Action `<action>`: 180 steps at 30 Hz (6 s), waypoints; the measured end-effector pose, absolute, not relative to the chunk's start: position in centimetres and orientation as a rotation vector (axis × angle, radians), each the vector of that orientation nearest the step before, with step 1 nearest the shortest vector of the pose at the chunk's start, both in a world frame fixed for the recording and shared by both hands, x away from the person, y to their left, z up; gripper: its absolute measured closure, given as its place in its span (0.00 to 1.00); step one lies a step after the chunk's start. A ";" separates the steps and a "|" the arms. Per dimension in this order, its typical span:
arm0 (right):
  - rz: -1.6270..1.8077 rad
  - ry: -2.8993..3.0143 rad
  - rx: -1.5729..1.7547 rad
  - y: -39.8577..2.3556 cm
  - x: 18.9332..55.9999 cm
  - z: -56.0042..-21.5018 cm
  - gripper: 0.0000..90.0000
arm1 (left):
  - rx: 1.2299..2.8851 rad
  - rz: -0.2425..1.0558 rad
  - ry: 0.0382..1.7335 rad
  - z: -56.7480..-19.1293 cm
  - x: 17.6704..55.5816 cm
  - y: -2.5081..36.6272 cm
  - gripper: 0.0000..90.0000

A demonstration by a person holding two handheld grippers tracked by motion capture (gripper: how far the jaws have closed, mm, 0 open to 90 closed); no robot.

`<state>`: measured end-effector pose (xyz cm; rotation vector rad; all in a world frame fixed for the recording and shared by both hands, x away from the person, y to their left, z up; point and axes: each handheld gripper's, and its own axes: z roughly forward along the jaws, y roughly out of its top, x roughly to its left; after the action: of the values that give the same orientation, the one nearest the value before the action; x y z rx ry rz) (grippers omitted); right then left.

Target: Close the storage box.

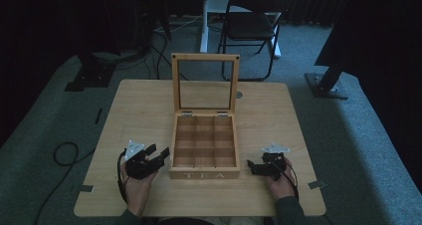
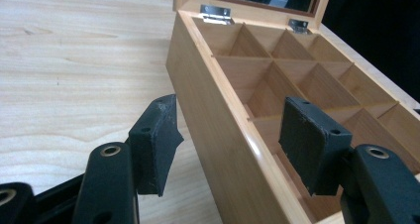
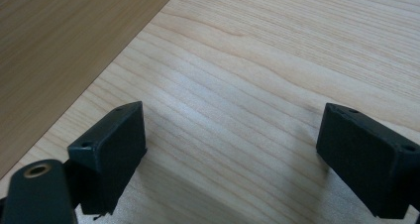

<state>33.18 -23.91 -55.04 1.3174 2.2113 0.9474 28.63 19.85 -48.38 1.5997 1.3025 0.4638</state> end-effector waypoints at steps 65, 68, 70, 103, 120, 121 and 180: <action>0.945 2.209 1.321 -23.9 33.1 -55.0 0.13 | 1.650 0.517 1.240 -41.1 37.7 19.2 0.53; 0.945 2.209 1.321 -23.9 33.1 -55.0 0.13 | 1.652 0.524 1.226 -40.7 38.0 19.2 0.51; 0.945 2.209 1.321 -23.9 33.1 -55.0 0.13 | 1.647 0.519 1.226 -40.6 38.4 19.4 0.50; 0.945 2.209 1.321 -23.9 33.1 -55.0 0.13 | 1.661 0.594 1.227 -39.4 43.2 20.0 0.37; 0.945 2.209 1.320 -23.9 33.1 -55.0 0.13 | 1.687 0.593 1.266 -39.3 45.4 19.5 0.33; 0.944 2.209 1.322 -23.9 33.1 -55.0 0.13 | 1.685 0.587 1.263 -39.4 45.5 19.5 0.33; 0.945 2.209 1.321 -23.9 33.1 -55.0 0.13 | 1.716 0.480 1.149 -38.1 52.0 15.0 0.40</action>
<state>33.13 -23.90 -55.04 1.3207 2.2094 0.9449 51.96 15.03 -38.12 1.7163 1.1487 0.4800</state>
